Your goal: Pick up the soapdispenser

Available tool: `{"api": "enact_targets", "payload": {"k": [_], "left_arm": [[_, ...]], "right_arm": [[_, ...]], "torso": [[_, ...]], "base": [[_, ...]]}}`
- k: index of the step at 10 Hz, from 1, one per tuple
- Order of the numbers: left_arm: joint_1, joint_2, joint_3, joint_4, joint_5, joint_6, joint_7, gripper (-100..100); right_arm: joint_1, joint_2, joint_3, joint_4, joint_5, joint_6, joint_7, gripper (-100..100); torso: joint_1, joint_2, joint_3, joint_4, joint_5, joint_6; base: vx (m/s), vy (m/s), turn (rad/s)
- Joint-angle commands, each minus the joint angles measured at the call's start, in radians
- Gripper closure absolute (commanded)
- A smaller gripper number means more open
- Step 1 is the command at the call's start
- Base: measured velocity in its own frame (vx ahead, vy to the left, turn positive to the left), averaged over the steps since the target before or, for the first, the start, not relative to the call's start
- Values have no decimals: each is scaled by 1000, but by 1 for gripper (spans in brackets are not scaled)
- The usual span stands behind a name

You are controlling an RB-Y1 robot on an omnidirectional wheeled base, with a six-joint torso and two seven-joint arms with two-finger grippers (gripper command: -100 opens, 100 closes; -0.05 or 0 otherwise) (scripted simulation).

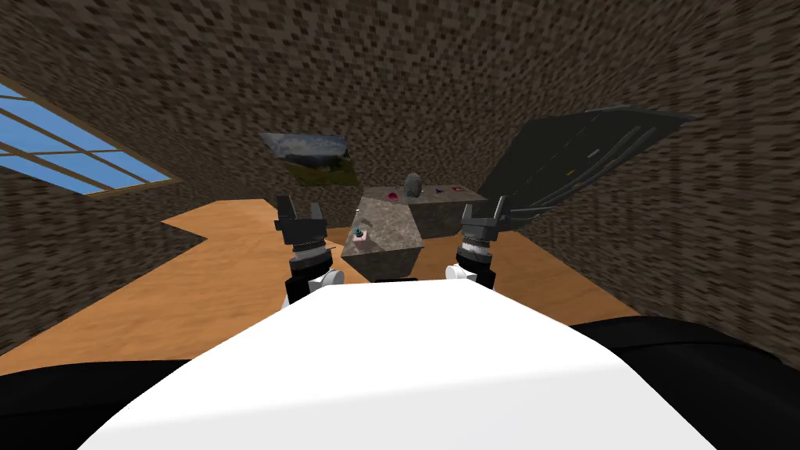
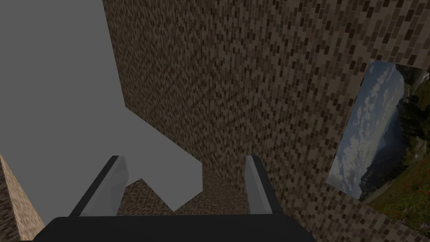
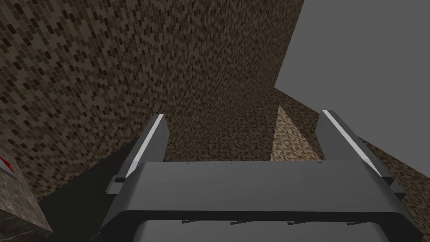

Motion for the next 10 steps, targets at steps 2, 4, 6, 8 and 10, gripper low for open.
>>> {"api": "enact_targets", "payload": {"k": [2,4,6,8,10], "left_arm": [[3,54,17,3,41,56,25,-100],[6,84,27,6,66,90,40,-100],[10,116,39,10,94,128,56,-100],[15,149,51,14,125,171,74,-100],[22,181,64,19,157,215,93,-100]], "right_arm": [[0,0,0,0,0,0,0,0],[0,0,0,0,0,0,0,0],[0,0,0,0,0,0,0,0],[0,0,0,0,0,0,0,0],[0,0,0,0,0,0,0,0]], "torso": [[0,0,0,0,0,0],[-1,0,0,0,0,0],[-2,0,0,0,0,0],[-2,-1,0,0,-1,0],[-3,-1,-1,0,-1,0]], "base": [[-3,-13,156],[3,-30,146],[8,-30,112],[12,-43,125],[20,-51,138]]}}
